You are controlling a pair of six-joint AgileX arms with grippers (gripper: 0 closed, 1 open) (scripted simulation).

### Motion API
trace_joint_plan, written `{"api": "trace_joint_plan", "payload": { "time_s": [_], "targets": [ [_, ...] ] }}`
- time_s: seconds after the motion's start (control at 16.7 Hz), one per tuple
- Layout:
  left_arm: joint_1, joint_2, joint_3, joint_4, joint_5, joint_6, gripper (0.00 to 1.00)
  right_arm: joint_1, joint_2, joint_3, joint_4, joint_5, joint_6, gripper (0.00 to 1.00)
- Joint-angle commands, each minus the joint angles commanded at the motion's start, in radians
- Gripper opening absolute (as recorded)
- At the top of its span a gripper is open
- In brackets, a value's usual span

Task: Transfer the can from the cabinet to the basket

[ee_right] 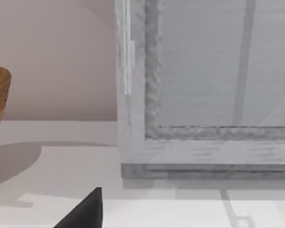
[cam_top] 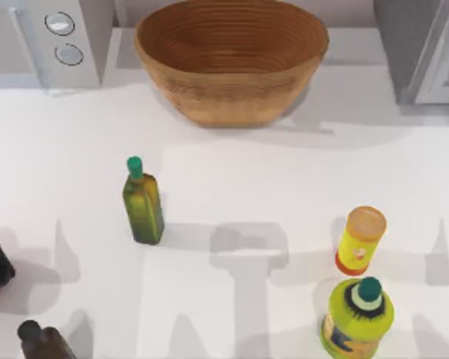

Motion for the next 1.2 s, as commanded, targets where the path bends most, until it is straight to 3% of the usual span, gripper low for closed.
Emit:
{"api": "trace_joint_plan", "payload": {
  "time_s": [0.24,0.48,1.2],
  "targets": [
    [0.0,0.0,0.0,0.0,0.0,0.0,1.0,0.001,0.024,0.031,-0.005,0.007,0.001,1.0],
    [0.0,0.0,0.0,0.0,0.0,0.0,1.0,0.017,0.171,0.218,-0.046,0.035,0.003,1.0],
    [0.0,0.0,0.0,0.0,0.0,0.0,1.0,0.138,0.981,1.266,-0.31,0.144,0.011,1.0]
  ]
}}
